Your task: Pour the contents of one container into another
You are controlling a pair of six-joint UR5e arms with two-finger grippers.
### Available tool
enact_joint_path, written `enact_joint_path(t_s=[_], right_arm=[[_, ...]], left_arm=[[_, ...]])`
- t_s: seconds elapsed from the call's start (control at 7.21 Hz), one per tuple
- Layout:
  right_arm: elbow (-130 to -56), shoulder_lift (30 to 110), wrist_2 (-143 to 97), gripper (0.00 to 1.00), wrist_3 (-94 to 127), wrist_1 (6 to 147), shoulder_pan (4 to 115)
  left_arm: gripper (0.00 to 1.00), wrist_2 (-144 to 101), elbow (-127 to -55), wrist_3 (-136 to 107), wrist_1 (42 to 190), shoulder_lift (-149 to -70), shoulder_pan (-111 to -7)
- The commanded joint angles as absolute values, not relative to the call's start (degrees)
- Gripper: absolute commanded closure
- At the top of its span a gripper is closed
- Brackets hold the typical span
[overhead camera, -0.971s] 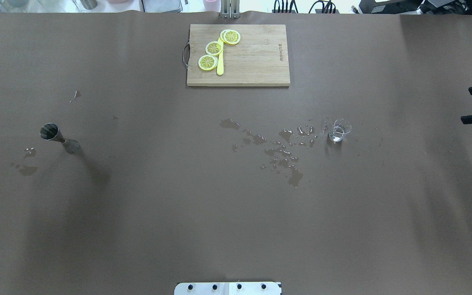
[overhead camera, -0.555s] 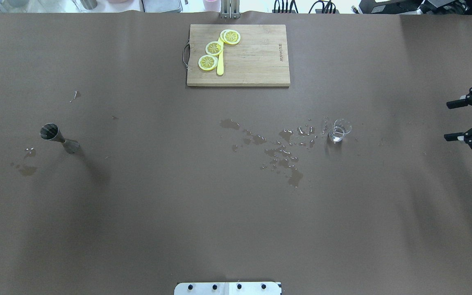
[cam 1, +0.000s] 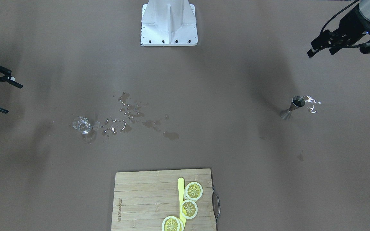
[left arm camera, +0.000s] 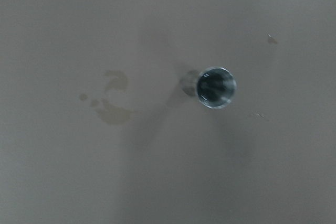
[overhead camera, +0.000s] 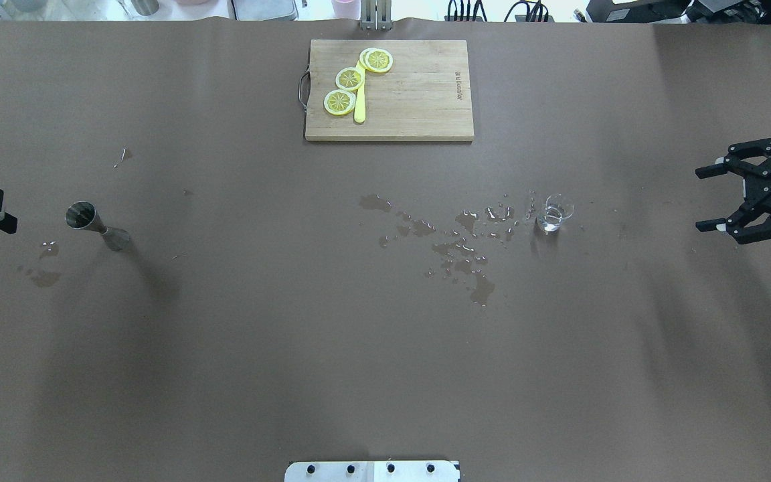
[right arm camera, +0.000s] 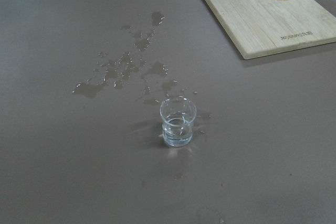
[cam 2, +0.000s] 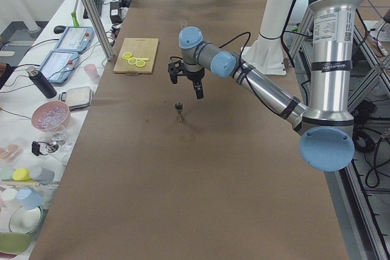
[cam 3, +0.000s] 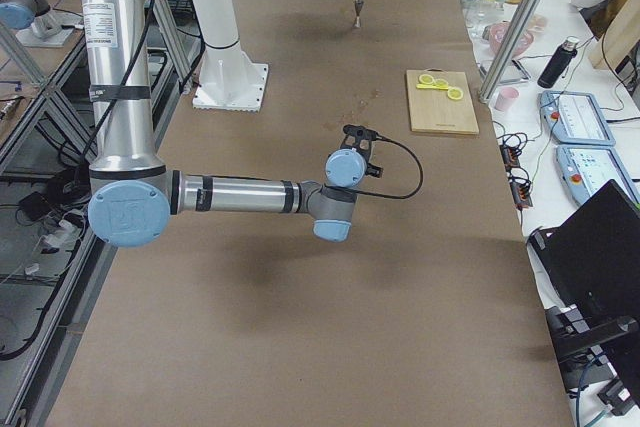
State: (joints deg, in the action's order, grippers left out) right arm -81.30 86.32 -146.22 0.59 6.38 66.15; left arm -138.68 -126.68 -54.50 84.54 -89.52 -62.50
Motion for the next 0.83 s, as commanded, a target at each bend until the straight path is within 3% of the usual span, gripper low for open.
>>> enact_joint_path(t_s=[0.0,0.42,0.69], right_arm=[[-77.80,83.41,-145.99,0.01,0.62,6.15,66.09],[-76.64,79.03,-145.98,0.00,-0.26,6.59,66.01],[-77.60,79.10,-146.43,0.00,-0.09,6.24,65.92]], left_arm=[[0.02,-134.16,-127.35,-62.21,91.80,-90.80,-55.93],[0.03,-118.27,-128.58,-76.69,102.97,-87.39,-43.72],[0.02,-103.68,-131.57,-77.08,112.09,-76.52,-35.54]])
